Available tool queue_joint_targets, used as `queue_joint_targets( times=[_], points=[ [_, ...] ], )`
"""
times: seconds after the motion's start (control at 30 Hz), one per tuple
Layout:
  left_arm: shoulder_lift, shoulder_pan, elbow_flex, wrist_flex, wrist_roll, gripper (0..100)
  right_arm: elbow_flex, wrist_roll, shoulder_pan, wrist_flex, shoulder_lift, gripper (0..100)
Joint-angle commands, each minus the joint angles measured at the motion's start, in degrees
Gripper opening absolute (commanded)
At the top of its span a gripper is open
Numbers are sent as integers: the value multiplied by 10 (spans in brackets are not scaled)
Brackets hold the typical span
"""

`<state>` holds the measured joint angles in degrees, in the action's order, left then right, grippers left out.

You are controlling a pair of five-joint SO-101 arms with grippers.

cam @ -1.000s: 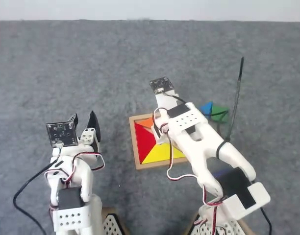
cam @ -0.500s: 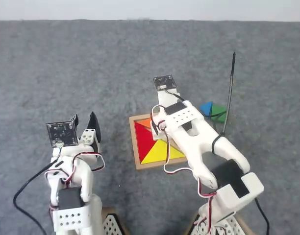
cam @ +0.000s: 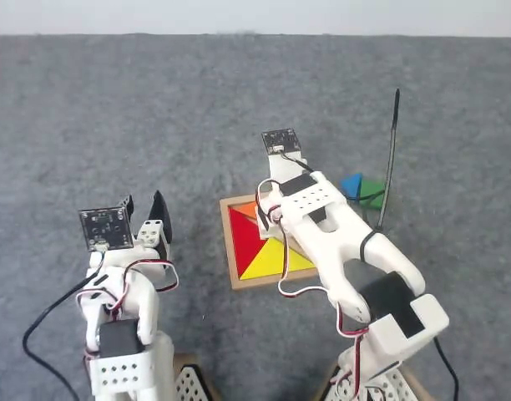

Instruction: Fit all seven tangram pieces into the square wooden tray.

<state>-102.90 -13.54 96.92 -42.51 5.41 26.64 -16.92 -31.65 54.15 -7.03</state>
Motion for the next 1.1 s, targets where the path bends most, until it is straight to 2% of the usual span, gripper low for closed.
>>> queue_joint_targets(
  times=[0.0,0.17,0.43,1.07],
  points=[
    [-10,4,-5,-3,-7,152,-32,-7,5,0,0,199],
    [-10,4,-5,-3,-7,152,-31,-4,31,-18,0,199],
    [-10,5,-5,-4,-7,152,-32,-3,29,-35,-37,198],
    [-10,5,-5,-4,-7,152,-35,25,32,21,-40,198]
  ],
)
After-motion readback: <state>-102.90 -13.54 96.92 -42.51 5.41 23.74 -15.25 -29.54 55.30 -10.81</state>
